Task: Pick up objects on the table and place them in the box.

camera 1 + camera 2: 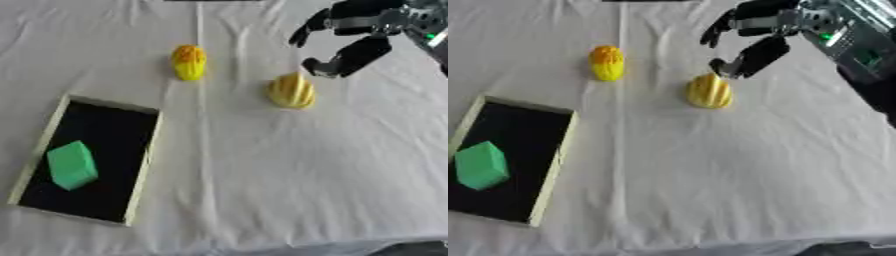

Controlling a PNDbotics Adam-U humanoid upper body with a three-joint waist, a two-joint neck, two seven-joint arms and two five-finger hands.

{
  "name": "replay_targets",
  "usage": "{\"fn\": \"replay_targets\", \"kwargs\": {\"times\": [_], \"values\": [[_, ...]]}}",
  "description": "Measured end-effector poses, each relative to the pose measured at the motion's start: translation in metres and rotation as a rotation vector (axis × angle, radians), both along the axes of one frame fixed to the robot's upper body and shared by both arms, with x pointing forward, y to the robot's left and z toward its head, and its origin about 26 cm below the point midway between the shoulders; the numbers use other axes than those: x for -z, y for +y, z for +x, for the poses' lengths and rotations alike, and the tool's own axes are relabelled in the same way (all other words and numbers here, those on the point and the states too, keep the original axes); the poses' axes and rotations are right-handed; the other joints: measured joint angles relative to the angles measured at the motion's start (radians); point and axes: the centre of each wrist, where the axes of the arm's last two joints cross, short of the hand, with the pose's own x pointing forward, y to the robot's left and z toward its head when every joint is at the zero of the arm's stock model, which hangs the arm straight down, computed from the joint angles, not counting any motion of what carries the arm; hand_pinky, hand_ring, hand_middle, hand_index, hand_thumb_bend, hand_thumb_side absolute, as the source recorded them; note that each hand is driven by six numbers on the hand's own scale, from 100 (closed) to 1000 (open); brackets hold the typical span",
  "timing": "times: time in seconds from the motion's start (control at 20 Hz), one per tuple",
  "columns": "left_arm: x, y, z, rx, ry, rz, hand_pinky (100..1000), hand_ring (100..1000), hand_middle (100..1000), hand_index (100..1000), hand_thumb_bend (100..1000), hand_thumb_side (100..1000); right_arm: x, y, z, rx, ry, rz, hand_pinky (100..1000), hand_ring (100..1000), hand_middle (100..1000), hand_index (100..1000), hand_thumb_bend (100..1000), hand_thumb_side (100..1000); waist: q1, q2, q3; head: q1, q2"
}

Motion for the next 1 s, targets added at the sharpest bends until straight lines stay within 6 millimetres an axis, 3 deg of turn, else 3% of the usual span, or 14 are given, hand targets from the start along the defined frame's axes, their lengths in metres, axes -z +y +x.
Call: {"fn": "replay_targets", "kwargs": {"times": [0.05,0.3,0.75,1.0], "values": [[0.000,0.000,0.000,0.000,0.001,0.000,818,750,709,840,100,382,0.002,0.000,0.002,-0.001,0.010,-0.007,1000,993,828,954,100,563,0.000,0.000,0.000,-0.001,0.000],[-0.001,0.000,0.000,0.002,0.002,0.000,818,749,709,840,100,382,0.008,0.001,0.006,-0.027,0.046,-0.044,1000,1000,842,968,113,490,-0.002,0.000,0.002,-0.002,0.008],[-0.001,-0.001,0.000,0.006,0.002,-0.002,817,746,706,839,100,386,0.026,-0.005,0.013,-0.018,0.072,-0.093,1000,997,853,972,100,688,-0.002,0.000,0.008,-0.005,0.017],[-0.001,-0.002,0.001,0.011,0.002,-0.011,817,745,705,839,100,389,0.032,-0.009,0.018,-0.006,0.049,-0.111,1000,989,851,970,120,705,0.000,0.002,0.009,-0.006,0.017]]}}
